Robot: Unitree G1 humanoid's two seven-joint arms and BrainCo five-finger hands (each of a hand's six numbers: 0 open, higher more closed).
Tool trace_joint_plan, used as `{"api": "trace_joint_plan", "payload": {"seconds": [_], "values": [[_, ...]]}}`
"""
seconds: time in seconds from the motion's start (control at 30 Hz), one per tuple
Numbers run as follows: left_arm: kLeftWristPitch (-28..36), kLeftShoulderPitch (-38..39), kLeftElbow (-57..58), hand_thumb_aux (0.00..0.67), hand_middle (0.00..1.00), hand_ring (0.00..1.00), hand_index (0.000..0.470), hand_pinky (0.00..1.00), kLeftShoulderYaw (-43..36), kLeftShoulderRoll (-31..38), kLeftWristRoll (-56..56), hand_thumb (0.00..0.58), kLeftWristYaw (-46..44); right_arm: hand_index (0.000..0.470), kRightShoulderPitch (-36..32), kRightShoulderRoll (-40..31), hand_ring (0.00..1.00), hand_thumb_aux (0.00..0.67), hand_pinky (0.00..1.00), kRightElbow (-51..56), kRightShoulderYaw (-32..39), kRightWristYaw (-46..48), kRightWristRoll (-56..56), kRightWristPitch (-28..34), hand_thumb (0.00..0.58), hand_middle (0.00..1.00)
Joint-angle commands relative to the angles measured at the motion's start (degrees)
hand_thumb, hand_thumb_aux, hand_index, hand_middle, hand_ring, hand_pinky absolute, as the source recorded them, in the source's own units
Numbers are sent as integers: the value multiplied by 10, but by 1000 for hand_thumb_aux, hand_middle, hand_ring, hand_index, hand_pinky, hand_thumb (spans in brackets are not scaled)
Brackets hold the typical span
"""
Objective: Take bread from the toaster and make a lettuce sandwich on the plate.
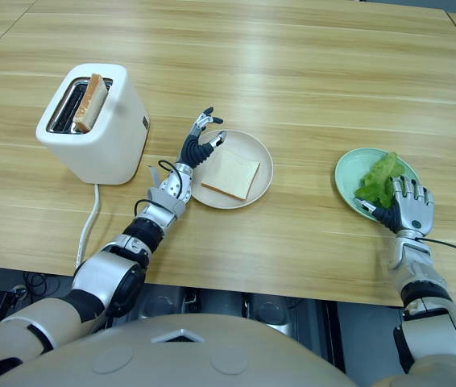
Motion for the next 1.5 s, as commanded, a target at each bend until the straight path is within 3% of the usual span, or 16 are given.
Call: {"api": "trace_joint_plan", "payload": {"seconds": [0.03, 0.07, 0.1, 0.13, 0.17, 0.2, 0.67, 0.93, 1.2, 1.33, 1.5], "values": [[0, 3, 11, 378, 16, 16, 260, 16, -4, -1, 1, 470, -3, 202, -5, 10, 0, 294, 0, 16, 17, 2, 1, -14, 398, 0], [0, 3, 10, 378, 16, 16, 260, 16, -4, -1, 1, 470, -3, 296, -6, 12, 0, 431, 0, 15, 18, 1, 1, -16, 506, 0], [0, 4, 10, 378, 16, 16, 260, 16, -4, -1, 1, 470, -3, 327, -6, 13, 0, 476, 0, 12, 19, -2, 0, -18, 531, 0], [0, 4, 10, 378, 16, 16, 260, 16, -4, -1, 1, 470, -3, 327, -7, 14, 0, 476, 0, 10, 20, -5, 1, -19, 531, 0], [-1, 4, 10, 378, 16, 16, 260, 16, -4, -1, 1, 470, -4, 440, -7, 14, 0, 641, 0, 8, 20, -7, 1, -21, 579, 0], [-1, 5, 10, 378, 16, 16, 260, 16, -4, -1, 1, 470, -4, 460, -7, 13, 0, 670, 0, 5, 19, -9, 1, -23, 580, 0], [-5, 3, 17, 381, 8, 8, 262, 8, -3, -3, 0, 472, -3, 460, 7, 2, 0, 670, 0, -48, 1, -54, 9, -44, 580, 0], [-9, 6, 14, 381, 4, 4, 262, 4, -2, -3, -1, 472, -3, 460, 43, -9, 0, 670, 0, -165, -43, -114, 12, -51, 580, 0], [-21, 16, -12, 376, 0, 0, 258, 0, 2, 4, -6, 468, -5, 460, 80, 4, 0, 670, 0, -323, -82, -111, 2, -42, 580, 0], [-30, 29, -53, 370, 0, 0, 254, 0, 3, 10, -9, 464, -7, 460, 66, 27, 0, 670, 0, -369, -75, -88, -10, -40, 580, 0], [-46, 72, -195, 336, 0, 0, 231, 0, 18, 36, -27, 436, -29, 460, 32, 75, 0, 670, 0, -428, -42, -55, -40, -40, 580, 0]]}}
